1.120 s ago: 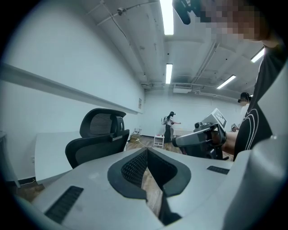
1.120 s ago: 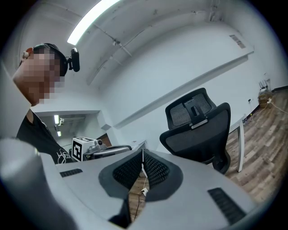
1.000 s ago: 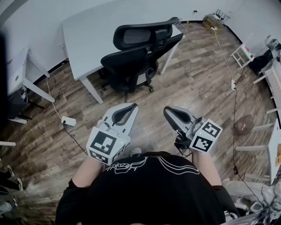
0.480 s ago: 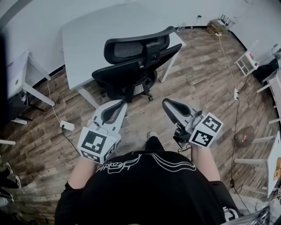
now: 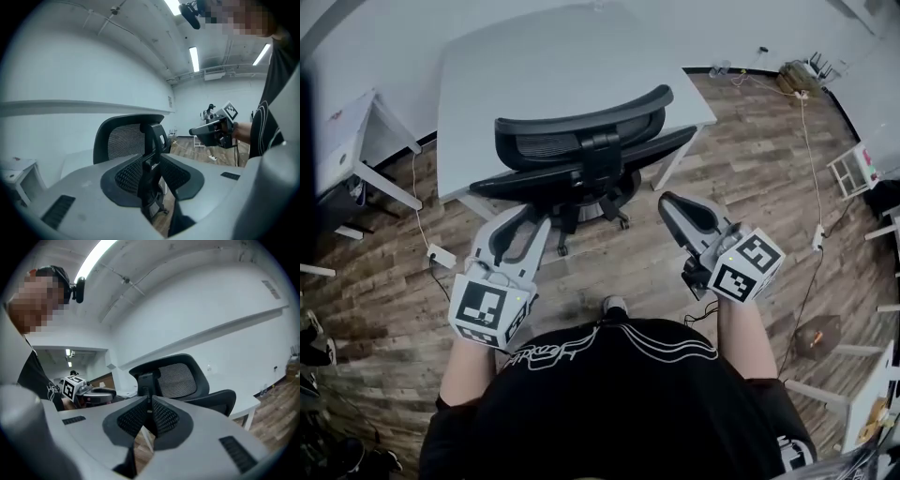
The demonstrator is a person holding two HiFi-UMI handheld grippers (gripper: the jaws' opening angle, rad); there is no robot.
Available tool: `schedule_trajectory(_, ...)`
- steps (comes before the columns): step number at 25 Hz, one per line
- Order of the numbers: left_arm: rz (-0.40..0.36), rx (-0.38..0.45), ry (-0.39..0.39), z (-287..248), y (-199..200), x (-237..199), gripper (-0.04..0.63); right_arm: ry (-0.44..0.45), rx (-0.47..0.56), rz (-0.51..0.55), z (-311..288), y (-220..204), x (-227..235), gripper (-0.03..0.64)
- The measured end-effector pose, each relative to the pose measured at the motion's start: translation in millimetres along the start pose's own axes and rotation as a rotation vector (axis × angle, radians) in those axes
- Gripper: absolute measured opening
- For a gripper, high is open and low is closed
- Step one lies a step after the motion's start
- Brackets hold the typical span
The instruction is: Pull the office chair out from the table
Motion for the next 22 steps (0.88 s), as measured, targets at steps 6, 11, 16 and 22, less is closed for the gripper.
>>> schedule_trajectory(6, -0.048, -0.089, 0.111, -10.6, -5.6, -18.9, 0.167, -0.057, -0.046, 0.189, -17.3, 11.0, 63.5, 0.045)
schedule_trajectory(11, -0.139, -0.187, 0.22, -6.7, -9.7, -40.0, 0.225, -0.077, -0.135, 0.426, -37.1, 14.1, 97.6, 0.173)
schedule_trajectory(16, -0.26, -0.287, 0.278, -5.5, -15.3, -62.2, 0.245, -0.049, -0.17, 0.678, -51.8, 24.1, 111.4, 0.279)
schedule_trajectory(22, -0.28, -0.407, 0.23, -15.8, -40.2, -83.5, 0.249, -0.013, -0.27, 0.952, -73.7, 9.1, 132.2, 0.281)
Point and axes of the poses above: the fingertips, and each gripper's own axes: z backward along the fingers, x to its right, y out of its top, the point moved 5 cm from there along z, backward along the fingers, and after that the axes turned 10 degrees about -y, right-handed, at the moved point
